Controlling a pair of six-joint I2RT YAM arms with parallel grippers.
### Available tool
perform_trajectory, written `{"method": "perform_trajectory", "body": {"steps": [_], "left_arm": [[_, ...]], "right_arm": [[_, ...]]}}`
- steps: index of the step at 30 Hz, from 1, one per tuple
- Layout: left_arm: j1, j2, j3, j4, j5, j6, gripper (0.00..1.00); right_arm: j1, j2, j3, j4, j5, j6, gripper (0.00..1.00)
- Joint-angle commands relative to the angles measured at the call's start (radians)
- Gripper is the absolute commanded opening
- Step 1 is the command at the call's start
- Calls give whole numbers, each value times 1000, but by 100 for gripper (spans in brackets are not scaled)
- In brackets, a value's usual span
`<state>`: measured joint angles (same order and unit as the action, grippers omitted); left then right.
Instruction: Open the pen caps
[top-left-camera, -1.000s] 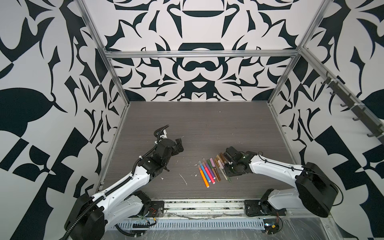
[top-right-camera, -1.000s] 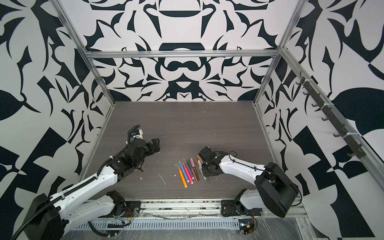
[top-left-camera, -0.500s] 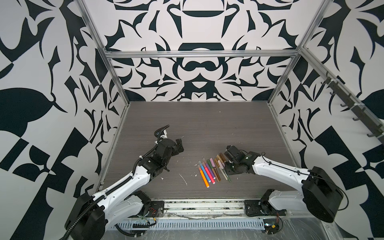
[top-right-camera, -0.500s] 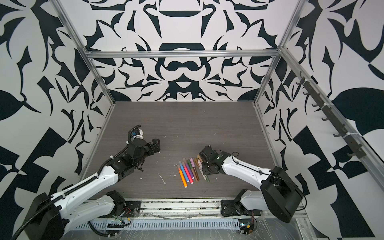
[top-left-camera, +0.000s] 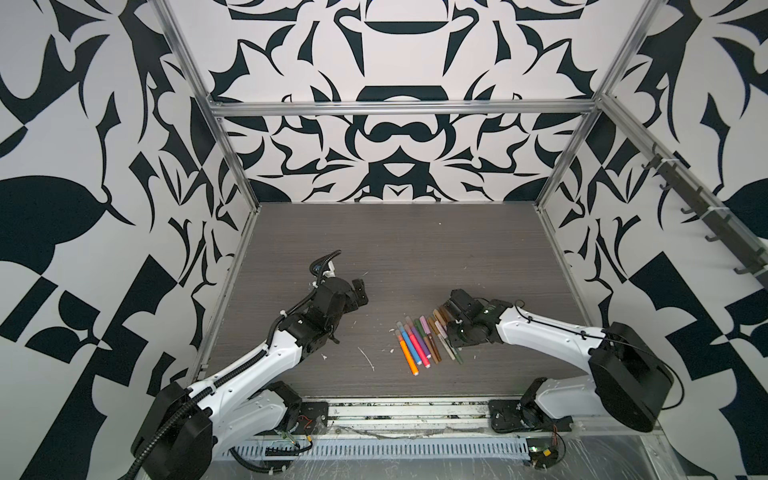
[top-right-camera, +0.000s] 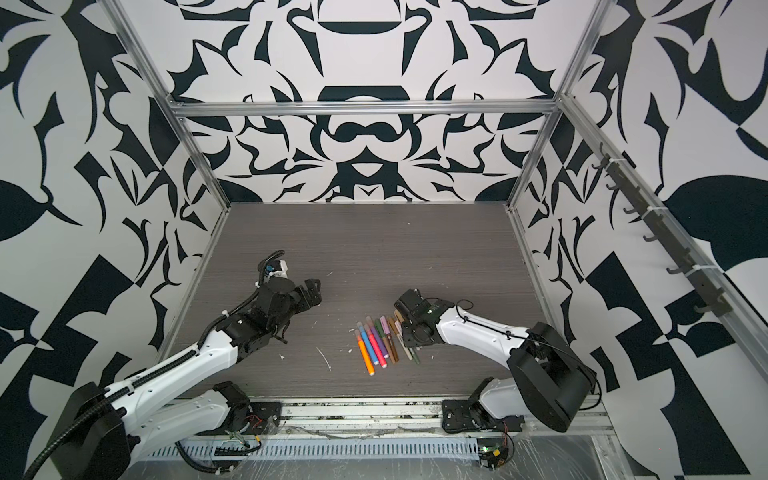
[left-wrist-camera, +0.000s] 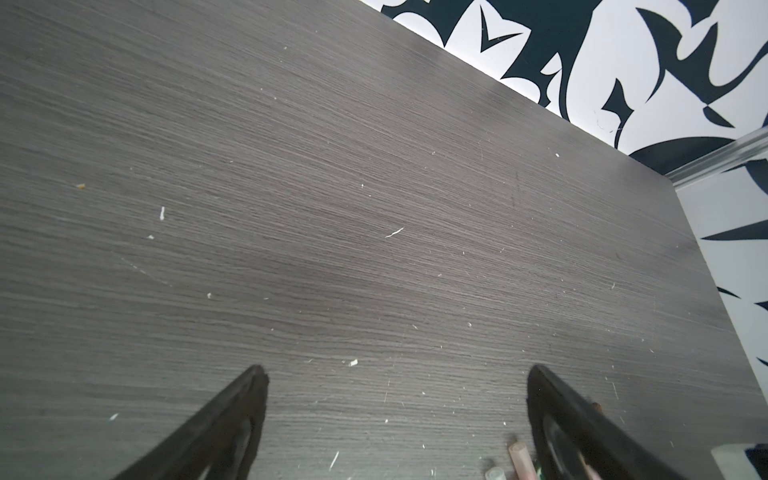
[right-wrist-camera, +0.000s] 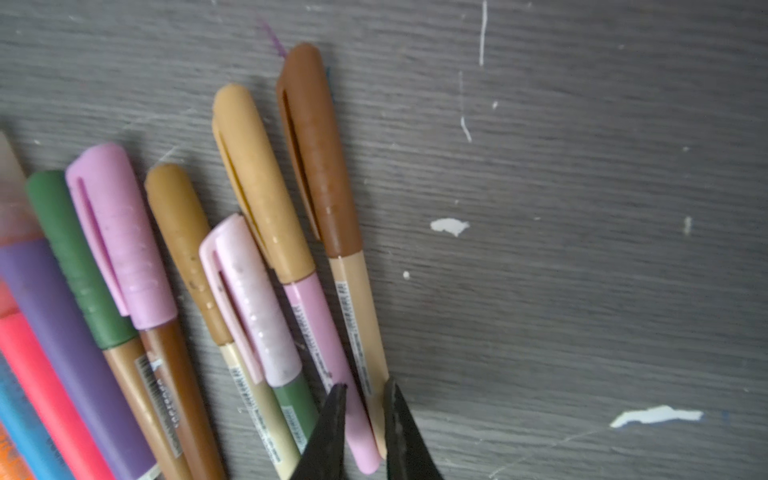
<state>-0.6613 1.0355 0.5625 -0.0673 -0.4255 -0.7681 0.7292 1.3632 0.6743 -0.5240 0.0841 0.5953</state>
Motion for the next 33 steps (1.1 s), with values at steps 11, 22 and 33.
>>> {"method": "perform_trajectory", "body": {"steps": [11,22,33], "left_arm": [[3,-5,41,-58,32,-113,99],[4,53,84,-100,45,-79,99],[19,47,127,-219,72,-74,99]], "right_arm": [[1,10,5,-50,60,22,17],[-7,0,-4,-52,63,31,17],[-10,52,23,-60,52,18,17]]}}
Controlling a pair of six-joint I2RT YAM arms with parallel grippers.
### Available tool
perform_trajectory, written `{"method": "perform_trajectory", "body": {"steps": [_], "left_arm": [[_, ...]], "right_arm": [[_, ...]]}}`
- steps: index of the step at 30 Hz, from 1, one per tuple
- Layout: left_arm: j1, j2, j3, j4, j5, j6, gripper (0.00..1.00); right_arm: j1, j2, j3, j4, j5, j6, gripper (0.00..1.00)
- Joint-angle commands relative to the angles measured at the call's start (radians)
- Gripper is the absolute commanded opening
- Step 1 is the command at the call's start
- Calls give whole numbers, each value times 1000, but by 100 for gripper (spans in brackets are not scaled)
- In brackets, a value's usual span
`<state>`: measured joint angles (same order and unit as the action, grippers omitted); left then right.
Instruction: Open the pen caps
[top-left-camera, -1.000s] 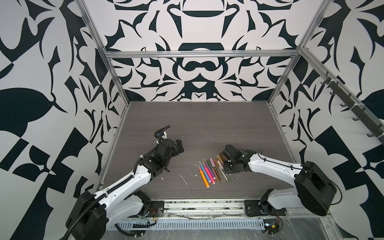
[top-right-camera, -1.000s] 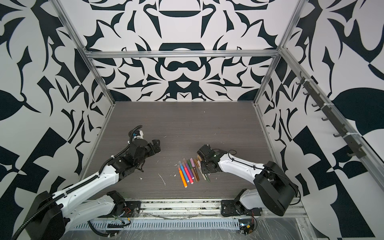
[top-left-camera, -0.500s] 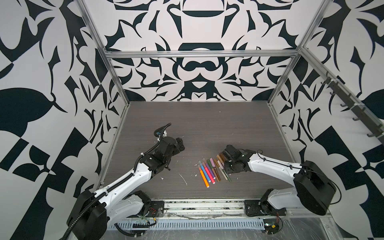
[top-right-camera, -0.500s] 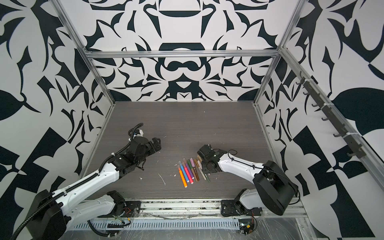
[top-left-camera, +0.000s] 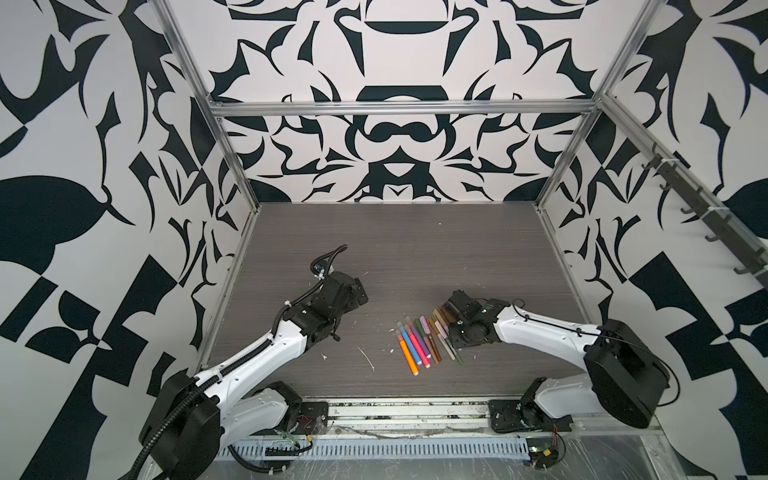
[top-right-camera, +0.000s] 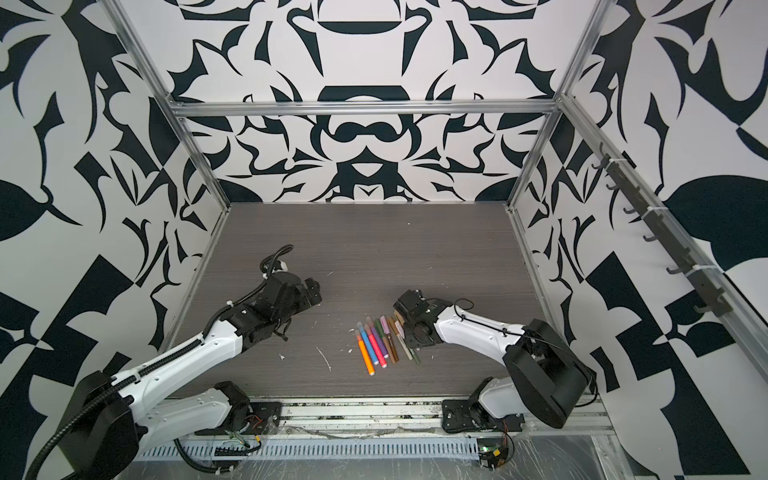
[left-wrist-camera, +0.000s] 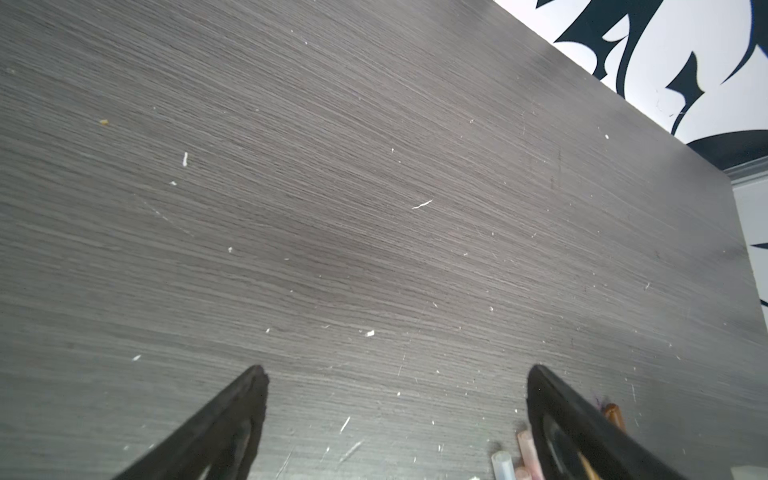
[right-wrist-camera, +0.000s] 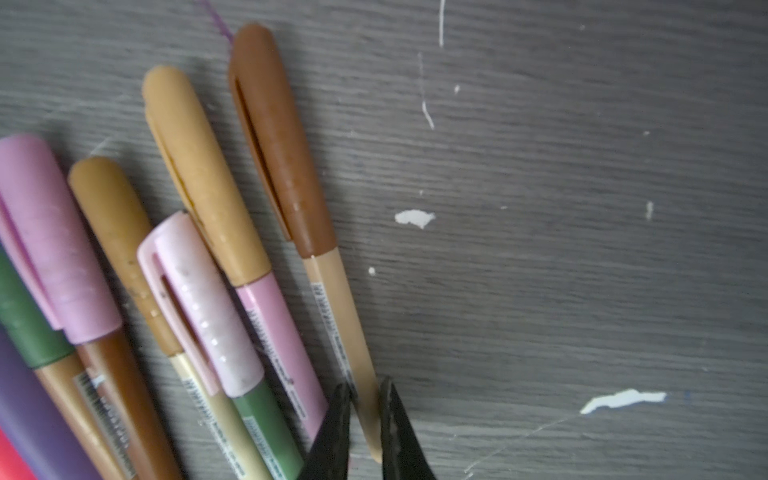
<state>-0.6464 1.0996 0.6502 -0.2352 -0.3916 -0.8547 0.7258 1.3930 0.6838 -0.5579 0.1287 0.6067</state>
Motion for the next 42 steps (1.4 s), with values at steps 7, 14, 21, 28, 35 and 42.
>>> {"method": "perform_trajectory", "body": {"steps": [7,14,21,28,35,42], "left_arm": [[3,22,133,-89,378,33,99],[2,136,140,-44,670,-33,100],[1,103,12,137,671,-145,100],[-2,53,-4,141,653,-167,95],[-5,82,42,148,730,-171,90],[-24,142,46,226,765,-200,79]], "right_arm": [[-16,35,19,-26,-4,1,16],[-24,49,34,-39,-12,7,19],[-26,81,59,-58,-12,8,21],[-26,28,68,-98,53,-4,2],[-24,-201,-11,76,-163,-55,0],[54,-236,-21,208,-321,7,0]]}}
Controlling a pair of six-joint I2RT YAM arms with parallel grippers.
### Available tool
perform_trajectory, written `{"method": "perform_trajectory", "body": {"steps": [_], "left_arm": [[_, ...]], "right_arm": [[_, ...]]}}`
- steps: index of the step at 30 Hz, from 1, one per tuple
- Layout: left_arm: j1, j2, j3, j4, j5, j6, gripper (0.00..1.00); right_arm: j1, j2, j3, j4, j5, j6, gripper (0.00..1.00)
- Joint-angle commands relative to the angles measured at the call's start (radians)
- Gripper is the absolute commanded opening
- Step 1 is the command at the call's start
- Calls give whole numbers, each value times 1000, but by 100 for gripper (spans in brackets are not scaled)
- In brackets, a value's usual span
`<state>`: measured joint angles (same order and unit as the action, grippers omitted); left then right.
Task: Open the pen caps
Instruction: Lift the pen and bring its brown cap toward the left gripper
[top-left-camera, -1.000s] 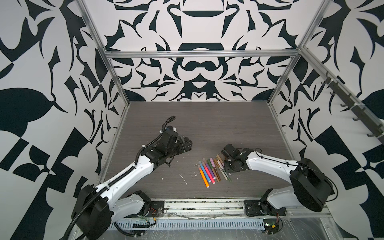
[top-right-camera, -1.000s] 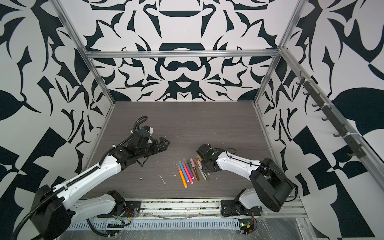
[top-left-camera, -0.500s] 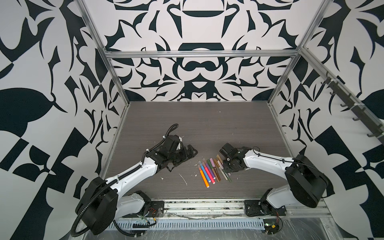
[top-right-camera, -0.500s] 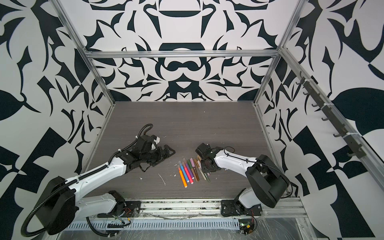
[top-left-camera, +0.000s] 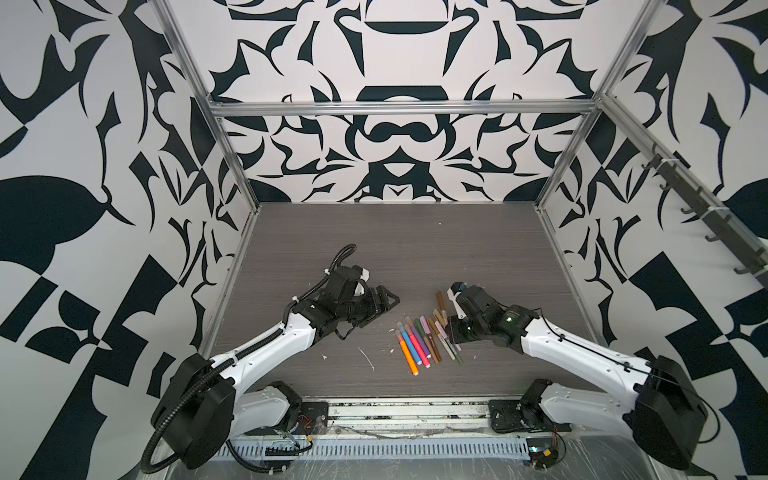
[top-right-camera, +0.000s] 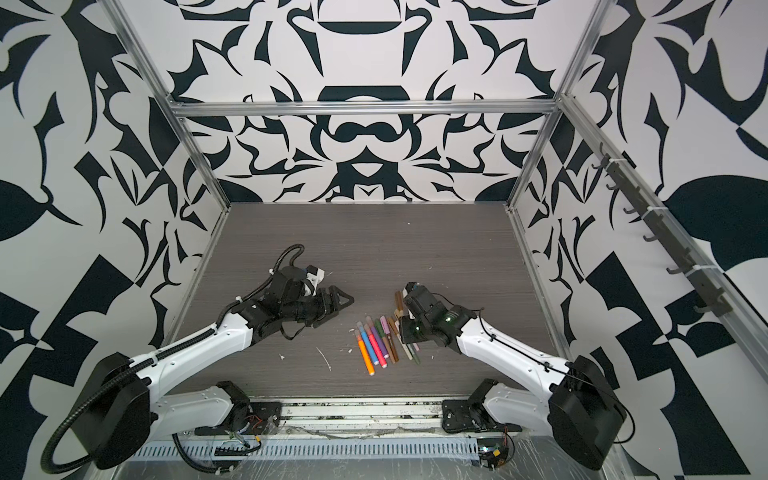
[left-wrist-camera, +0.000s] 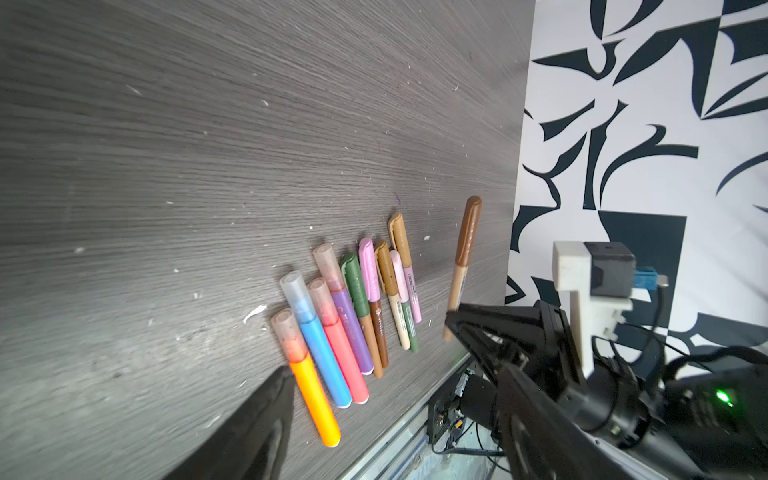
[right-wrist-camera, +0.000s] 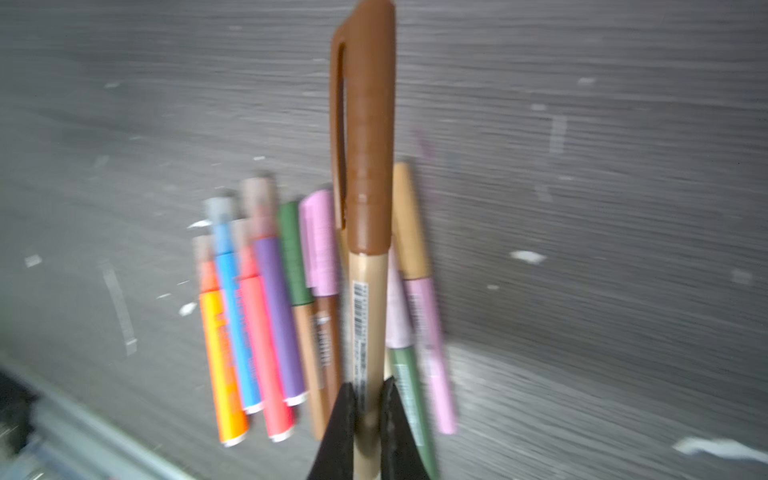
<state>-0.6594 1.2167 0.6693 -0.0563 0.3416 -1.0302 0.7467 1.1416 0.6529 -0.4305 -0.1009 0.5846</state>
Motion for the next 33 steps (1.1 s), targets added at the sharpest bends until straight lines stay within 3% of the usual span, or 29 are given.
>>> {"method": "perform_trajectory", "body": {"steps": [1,14,24,33], "left_arm": [[-16,33,31,53,32,-25,79],[-55,119,24,93,29,-47,81],[-66,143,19,124,39,-61,64],[-82,153,16,145,38,-72,59]], "right_arm": [[49,30,20,83,-89,34,0],[278,228,140,160,-1,58,0],[289,200,164,167,5,61,0],[289,136,163,151,51,78,0]]}}
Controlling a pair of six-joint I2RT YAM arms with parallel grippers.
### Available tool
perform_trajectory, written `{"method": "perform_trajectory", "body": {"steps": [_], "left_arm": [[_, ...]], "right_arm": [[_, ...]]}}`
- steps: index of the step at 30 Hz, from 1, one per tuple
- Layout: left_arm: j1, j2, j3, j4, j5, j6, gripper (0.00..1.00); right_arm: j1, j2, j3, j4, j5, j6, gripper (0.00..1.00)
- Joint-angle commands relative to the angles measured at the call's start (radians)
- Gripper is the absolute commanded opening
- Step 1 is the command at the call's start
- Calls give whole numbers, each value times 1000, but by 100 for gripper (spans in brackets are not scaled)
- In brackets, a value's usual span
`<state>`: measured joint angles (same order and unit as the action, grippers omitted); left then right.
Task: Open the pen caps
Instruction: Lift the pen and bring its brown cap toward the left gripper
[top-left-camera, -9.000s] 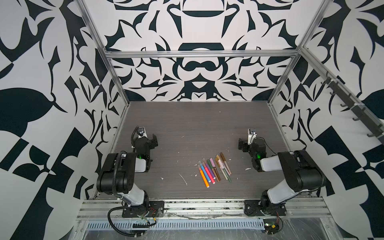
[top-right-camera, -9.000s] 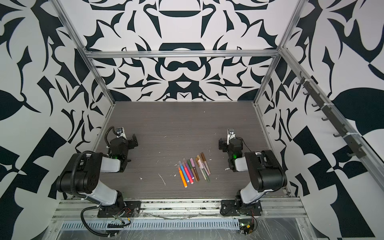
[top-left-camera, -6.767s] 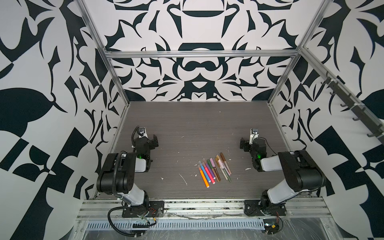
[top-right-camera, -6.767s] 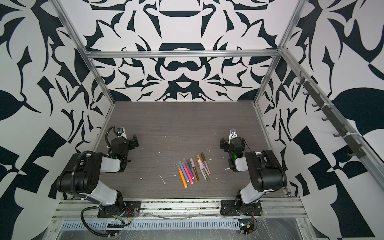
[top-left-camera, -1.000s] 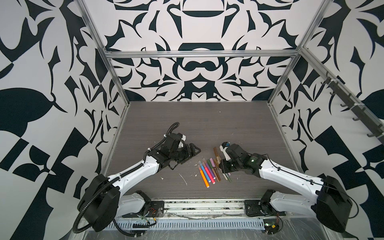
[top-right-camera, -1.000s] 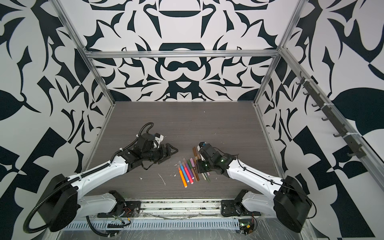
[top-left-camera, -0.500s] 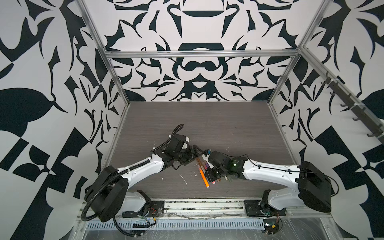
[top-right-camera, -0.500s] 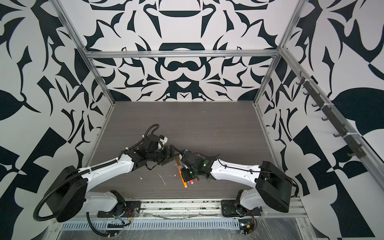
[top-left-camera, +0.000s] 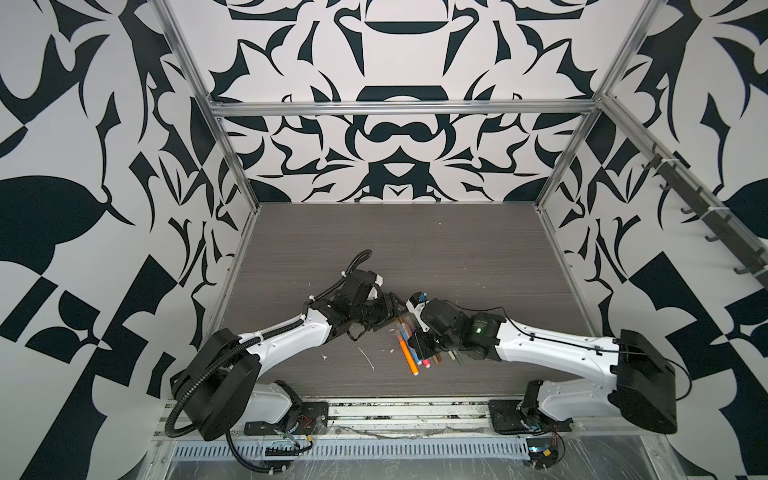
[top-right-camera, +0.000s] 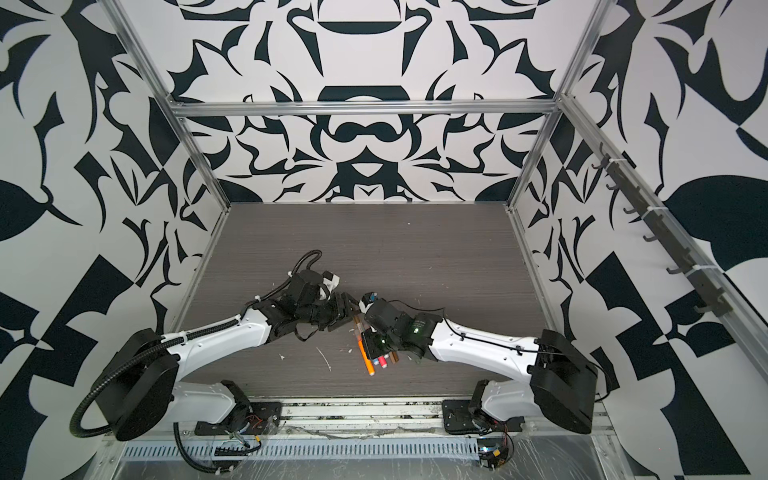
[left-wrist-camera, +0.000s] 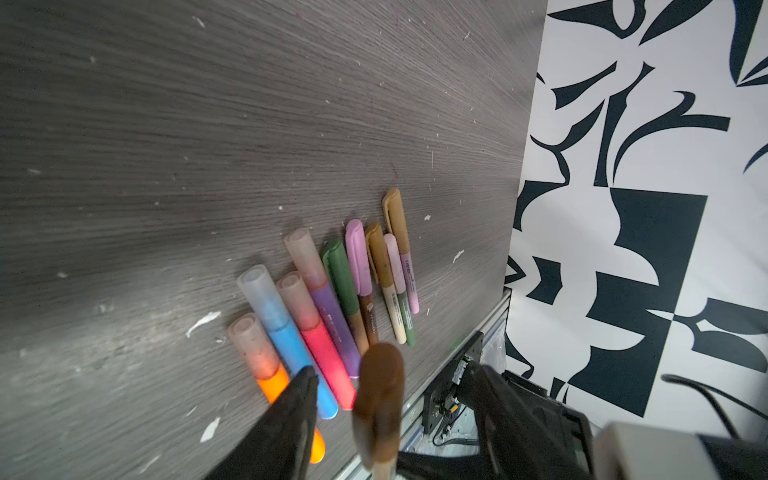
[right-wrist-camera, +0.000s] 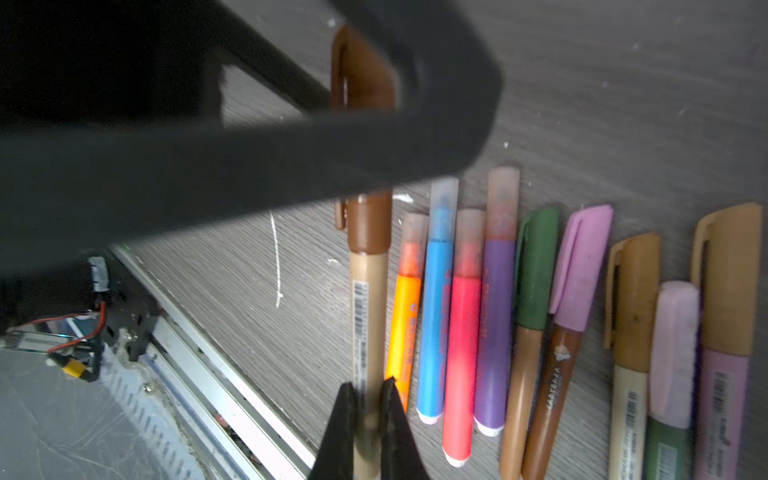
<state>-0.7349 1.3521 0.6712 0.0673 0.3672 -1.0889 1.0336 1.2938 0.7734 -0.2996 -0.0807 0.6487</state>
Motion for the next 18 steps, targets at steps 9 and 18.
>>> {"method": "perform_trajectory", "body": {"steps": [9,18], "left_arm": [[-18,27,18,40,23,-10,24],[-18,-4,29,-37,-29,19,48]], "right_arm": [[2,-8,49,19,50,22,0],[2,-33,32,11,45,34,0]]}}
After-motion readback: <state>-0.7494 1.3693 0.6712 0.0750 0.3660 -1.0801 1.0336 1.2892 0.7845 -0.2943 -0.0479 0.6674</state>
